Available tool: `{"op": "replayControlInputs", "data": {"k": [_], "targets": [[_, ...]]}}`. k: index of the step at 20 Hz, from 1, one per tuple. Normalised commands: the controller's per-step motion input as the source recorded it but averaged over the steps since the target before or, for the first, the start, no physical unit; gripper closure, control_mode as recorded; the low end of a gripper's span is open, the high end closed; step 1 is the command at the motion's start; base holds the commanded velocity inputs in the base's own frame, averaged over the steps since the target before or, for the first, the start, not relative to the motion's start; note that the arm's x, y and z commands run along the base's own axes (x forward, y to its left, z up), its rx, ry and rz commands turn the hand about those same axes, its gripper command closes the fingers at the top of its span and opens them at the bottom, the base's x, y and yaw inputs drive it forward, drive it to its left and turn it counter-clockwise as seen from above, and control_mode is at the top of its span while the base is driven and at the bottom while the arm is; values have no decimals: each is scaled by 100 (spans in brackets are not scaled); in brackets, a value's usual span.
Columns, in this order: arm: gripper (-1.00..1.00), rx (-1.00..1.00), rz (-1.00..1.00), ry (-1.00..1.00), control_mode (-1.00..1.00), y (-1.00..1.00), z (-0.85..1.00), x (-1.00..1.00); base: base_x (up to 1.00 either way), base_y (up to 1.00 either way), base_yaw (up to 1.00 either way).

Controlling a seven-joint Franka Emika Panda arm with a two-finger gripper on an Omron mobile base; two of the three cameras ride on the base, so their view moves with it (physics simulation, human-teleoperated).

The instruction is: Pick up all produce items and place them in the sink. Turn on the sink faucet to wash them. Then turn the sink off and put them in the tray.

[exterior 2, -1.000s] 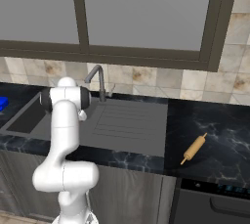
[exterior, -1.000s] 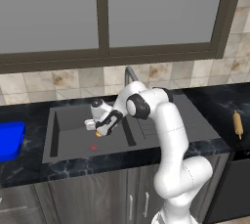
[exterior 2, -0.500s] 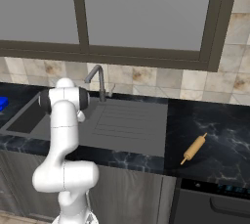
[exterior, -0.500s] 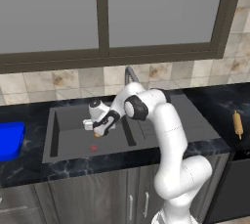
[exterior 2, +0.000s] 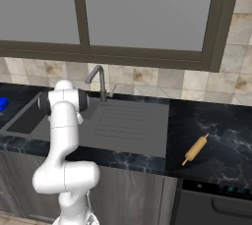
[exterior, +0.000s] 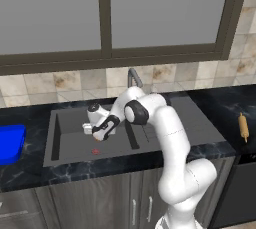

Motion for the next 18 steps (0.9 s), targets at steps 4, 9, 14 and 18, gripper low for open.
{"op": "replayControlInputs", "data": {"k": [4,9,14,18], "targets": [[-100,0,-6,0,-100,6,-18,0,0,0,0],[100,0,-4,2,-100,13,-12,0,0,0,0],[100,0,0,0,-100,0,0,0,0,0,0],[100,0,-2,-4,-100,0,13,-27,0,0,0]]}}
